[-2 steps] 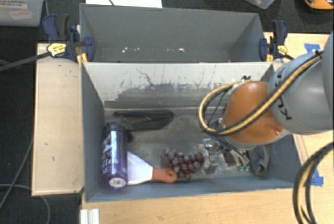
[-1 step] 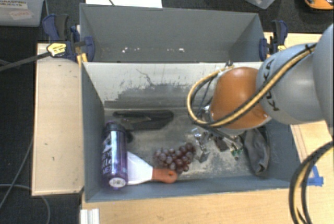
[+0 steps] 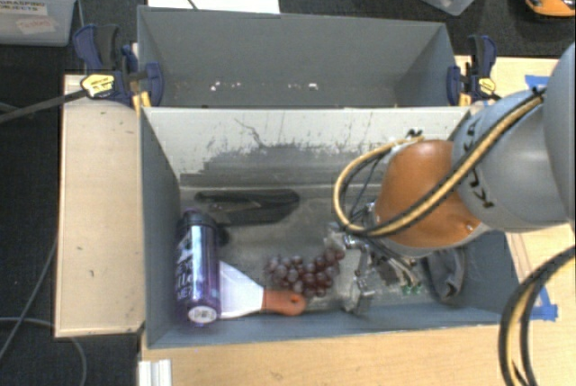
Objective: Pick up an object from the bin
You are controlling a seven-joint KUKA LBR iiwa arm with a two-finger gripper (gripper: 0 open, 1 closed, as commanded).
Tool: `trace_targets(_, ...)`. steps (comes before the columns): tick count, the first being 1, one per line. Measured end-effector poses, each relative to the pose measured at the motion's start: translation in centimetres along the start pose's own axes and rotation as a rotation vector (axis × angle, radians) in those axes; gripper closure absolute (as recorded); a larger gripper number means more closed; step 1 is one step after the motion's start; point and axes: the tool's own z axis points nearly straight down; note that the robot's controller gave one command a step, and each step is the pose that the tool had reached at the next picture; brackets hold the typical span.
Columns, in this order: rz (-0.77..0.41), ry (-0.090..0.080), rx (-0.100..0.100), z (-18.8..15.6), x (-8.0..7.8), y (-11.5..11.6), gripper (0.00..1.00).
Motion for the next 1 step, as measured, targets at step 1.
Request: trace_targets(1,-0.002,-0.001,0.0,-0.01,-0.06,0.01,0.0)
